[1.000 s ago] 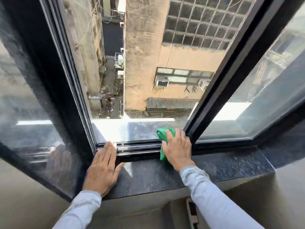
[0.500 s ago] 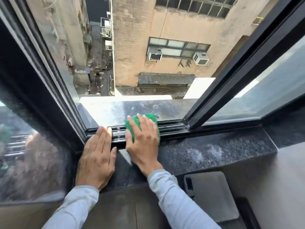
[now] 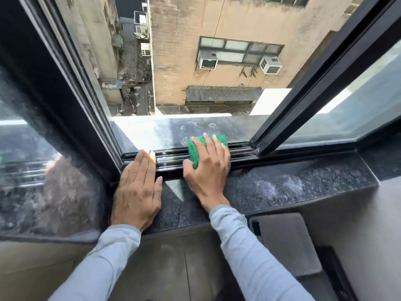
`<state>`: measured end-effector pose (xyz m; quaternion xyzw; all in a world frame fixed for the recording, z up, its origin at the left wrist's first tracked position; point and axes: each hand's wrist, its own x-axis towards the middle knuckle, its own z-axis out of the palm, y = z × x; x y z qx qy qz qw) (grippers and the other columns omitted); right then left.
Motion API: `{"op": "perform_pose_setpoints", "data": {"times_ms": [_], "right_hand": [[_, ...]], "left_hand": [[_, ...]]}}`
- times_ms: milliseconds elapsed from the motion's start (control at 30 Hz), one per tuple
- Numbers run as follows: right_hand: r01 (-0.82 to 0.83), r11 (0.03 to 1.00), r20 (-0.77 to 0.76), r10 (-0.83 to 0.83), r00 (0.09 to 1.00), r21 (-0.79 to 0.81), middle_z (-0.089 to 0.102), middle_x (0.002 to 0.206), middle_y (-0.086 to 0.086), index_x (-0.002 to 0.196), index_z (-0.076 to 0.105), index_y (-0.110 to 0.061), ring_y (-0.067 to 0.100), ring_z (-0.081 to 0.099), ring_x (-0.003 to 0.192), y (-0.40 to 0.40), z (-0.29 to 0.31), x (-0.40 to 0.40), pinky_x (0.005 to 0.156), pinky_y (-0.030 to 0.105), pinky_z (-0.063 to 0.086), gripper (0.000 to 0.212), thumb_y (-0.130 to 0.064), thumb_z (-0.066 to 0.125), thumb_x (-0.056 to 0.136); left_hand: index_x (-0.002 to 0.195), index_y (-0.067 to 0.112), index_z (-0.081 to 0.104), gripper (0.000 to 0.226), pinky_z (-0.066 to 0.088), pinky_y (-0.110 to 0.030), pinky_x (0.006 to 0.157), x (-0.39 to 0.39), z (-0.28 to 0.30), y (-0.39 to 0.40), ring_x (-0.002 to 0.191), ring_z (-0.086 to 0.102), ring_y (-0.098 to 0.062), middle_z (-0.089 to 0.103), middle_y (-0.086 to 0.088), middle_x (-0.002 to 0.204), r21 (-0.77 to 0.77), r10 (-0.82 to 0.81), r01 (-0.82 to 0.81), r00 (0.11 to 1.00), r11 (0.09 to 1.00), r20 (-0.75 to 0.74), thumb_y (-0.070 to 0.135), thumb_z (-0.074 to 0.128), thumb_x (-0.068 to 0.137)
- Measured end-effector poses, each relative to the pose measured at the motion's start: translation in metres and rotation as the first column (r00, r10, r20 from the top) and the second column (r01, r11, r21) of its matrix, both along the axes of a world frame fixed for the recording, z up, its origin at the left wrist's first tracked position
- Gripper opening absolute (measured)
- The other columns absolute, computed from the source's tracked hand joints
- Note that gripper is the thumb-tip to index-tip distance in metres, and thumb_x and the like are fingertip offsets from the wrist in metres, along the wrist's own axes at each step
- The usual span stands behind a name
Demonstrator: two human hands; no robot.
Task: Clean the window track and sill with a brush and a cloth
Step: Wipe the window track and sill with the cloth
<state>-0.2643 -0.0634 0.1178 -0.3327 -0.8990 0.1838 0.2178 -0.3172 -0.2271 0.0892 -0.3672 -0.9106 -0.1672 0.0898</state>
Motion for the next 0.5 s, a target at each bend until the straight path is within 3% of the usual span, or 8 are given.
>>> {"op": "perform_pose_setpoints", "data": {"times_ms": [133, 233, 367, 500], "right_hand": [[-0.064, 0.992, -0.096, 0.054, 0.994, -0.107, 0.073, 0.131, 0.011, 0.111, 0.078, -0.016, 0.030, 0.062, 0.130, -0.008, 0.016, 0.004, 0.117, 0.047, 0.039, 0.045, -0.005, 0.066, 0.069], [-0.160, 0.969, -0.254, 0.109, 0.961, -0.190, 0.081, 0.108, 0.015, 0.092, 0.081, -0.006, 0.033, 0.075, 0.107, -0.005, 0.036, 0.024, 0.101, 0.047, 0.055, 0.036, 0.010, 0.060, 0.068], [-0.071, 0.913, -0.464, -0.135, 0.875, -0.401, 0.083, 0.106, -0.001, 0.088, 0.082, -0.019, 0.009, 0.076, 0.099, 0.025, 0.042, 0.096, 0.073, 0.023, 0.064, 0.043, 0.002, 0.047, 0.075], [0.184, 0.876, -0.498, -0.414, 0.762, -0.446, 0.082, 0.102, 0.002, 0.094, 0.082, -0.019, 0.016, 0.077, 0.090, 0.116, 0.047, 0.189, 0.063, 0.029, 0.065, 0.046, -0.004, 0.042, 0.074]], "left_hand": [[0.148, -0.009, 0.043, 0.062, 0.027, -0.050, 0.127, 0.005, 0.001, -0.003, 0.152, 0.035, -0.037, 0.044, -0.028, 0.157, -0.003, -0.010, 0.010, 1.000, 1.000, -0.001, 0.032, 0.031, 0.104], [0.148, -0.011, 0.042, 0.063, 0.031, -0.059, 0.124, 0.013, 0.003, -0.004, 0.151, 0.035, -0.042, 0.042, -0.032, 0.157, -0.004, -0.041, 0.041, 0.999, 0.999, -0.019, 0.033, 0.030, 0.104], [0.153, -0.009, 0.034, 0.065, 0.028, -0.058, 0.125, 0.036, 0.000, 0.002, 0.153, 0.032, -0.041, 0.039, -0.031, 0.159, -0.053, -0.106, 0.103, 0.992, 0.993, -0.066, 0.037, 0.021, 0.107], [0.155, -0.006, 0.031, 0.070, 0.028, -0.059, 0.125, 0.043, -0.009, 0.003, 0.155, 0.029, -0.040, 0.034, -0.028, 0.163, -0.094, -0.114, 0.107, 0.991, 0.990, -0.071, 0.042, 0.014, 0.107]]}}
